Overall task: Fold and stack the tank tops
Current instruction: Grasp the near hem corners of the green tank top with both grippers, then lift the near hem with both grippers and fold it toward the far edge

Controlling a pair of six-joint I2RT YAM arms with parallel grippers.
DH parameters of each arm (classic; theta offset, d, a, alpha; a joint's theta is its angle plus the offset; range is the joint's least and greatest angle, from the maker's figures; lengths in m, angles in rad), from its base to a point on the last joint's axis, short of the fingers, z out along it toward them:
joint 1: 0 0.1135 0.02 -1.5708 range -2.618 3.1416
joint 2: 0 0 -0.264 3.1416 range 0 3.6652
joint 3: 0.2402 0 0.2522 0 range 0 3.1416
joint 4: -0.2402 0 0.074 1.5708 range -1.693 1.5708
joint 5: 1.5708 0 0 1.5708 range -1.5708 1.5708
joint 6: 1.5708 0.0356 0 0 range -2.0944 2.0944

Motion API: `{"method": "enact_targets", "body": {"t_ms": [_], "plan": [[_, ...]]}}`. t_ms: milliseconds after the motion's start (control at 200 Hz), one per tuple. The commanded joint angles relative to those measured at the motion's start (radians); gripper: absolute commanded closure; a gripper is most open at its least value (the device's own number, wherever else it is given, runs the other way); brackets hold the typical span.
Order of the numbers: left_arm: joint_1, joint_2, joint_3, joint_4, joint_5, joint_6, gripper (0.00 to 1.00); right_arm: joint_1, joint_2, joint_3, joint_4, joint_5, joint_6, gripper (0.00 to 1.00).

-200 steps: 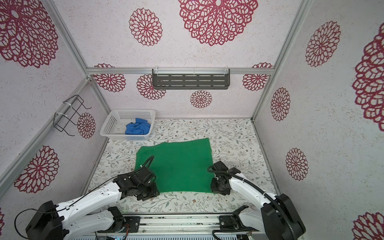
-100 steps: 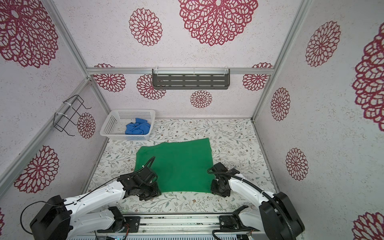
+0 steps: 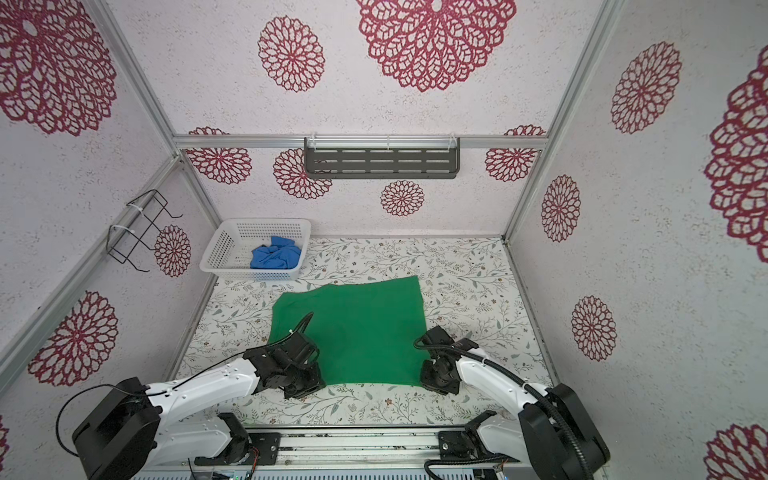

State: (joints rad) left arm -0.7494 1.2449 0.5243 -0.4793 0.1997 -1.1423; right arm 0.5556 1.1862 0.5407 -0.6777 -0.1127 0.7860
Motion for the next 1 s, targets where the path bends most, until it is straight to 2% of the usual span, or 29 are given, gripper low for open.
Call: {"method": "enact_targets", "body": {"t_ms": [0, 35, 175, 525, 996], "plan": [[0.006, -0.017, 0.010, 0.008, 0.006, -0.011, 0.90, 0.007, -0.027, 0.020, -0.075, 0.019, 0.008, 0.96], [0.007, -0.026, 0.015, -0.010, 0.006, -0.007, 0.93, 0.009, -0.033, 0.027, -0.087, 0.020, 0.008, 1.00], [0.011, -0.077, 0.021, -0.078, -0.019, 0.004, 1.00, 0.009, -0.056, 0.068, -0.143, 0.049, -0.009, 1.00], [0.061, -0.119, 0.135, -0.206, -0.071, 0.083, 1.00, 0.004, 0.003, 0.231, -0.221, 0.079, -0.101, 1.00], [0.183, 0.064, 0.293, -0.208, -0.016, 0.296, 1.00, -0.080, 0.182, 0.441, -0.232, 0.105, -0.278, 1.00]]}}
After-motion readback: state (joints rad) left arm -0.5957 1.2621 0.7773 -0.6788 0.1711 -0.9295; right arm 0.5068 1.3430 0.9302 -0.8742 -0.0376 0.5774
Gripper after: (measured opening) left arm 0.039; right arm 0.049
